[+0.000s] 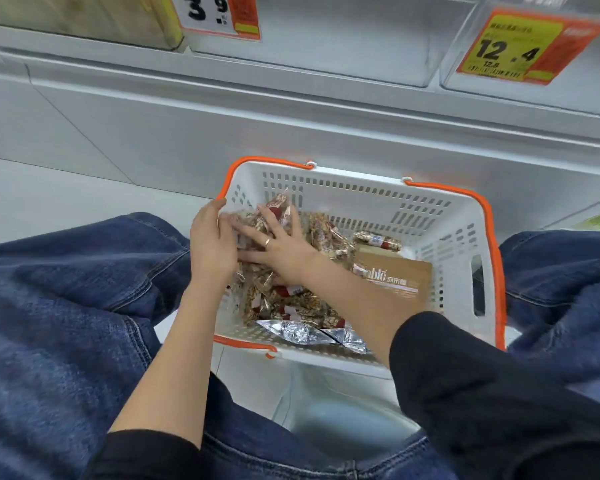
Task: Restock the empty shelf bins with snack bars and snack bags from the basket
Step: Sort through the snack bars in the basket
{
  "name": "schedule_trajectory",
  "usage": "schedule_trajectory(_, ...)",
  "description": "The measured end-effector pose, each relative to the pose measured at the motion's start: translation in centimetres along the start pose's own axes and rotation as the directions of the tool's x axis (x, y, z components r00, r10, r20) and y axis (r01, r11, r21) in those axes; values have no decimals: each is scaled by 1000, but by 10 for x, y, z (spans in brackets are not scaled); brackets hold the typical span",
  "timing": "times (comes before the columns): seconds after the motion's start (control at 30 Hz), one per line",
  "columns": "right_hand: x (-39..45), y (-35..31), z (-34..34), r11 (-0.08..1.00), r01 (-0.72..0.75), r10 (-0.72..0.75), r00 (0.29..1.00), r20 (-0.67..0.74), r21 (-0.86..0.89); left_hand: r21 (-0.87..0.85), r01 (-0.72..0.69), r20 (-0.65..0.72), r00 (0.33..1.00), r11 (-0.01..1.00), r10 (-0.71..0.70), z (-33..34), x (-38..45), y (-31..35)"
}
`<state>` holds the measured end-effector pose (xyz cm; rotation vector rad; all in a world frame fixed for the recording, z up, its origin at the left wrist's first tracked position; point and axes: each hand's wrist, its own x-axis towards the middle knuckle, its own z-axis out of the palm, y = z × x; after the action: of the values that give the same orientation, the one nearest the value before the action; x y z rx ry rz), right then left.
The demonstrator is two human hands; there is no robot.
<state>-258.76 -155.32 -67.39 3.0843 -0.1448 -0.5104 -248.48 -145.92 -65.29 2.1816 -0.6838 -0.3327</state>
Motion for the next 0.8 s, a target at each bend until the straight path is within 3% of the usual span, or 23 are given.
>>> schedule_trajectory(0.13,7,-8,10,958,-23,-23,987,157,286,129,-66,159,986,989,46,17,-8,-15)
schedule_trajectory(0.2,8,0,12,915,-10,-44,991,126,403,184,-136,230,969,974,91,25,-12,-20)
schedule_trajectory(0.3,-8,21,16,902,45,-55,998,12,430,197,-197,290,947,960,135,34,-14,-22)
schedule_trajectory(0.37,-33,37,15,875,21,11,998,-63,484,235,-187,308,945,954,109,38,-11,-22)
schedule_trajectory(0.43,-64,56,17,790,-118,208,975,-83,601,297,-200,311,945,934,103,41,-10,-22)
schedule_trajectory(0.53,-111,94,39,533,-354,561,828,-8,768,362,-231,304,945,903,120,45,-14,-18)
schedule_trajectory(0.6,-139,123,65,418,-517,689,716,111,747,380,-270,307,939,885,155,51,-19,-10)
schedule_trajectory(0.7,-166,144,101,340,-702,727,618,299,625,377,-392,402,886,839,233,67,-31,5)
schedule_trajectory(0.8,-172,141,123,302,-775,709,572,413,556,349,-493,498,818,797,288,85,-41,13)
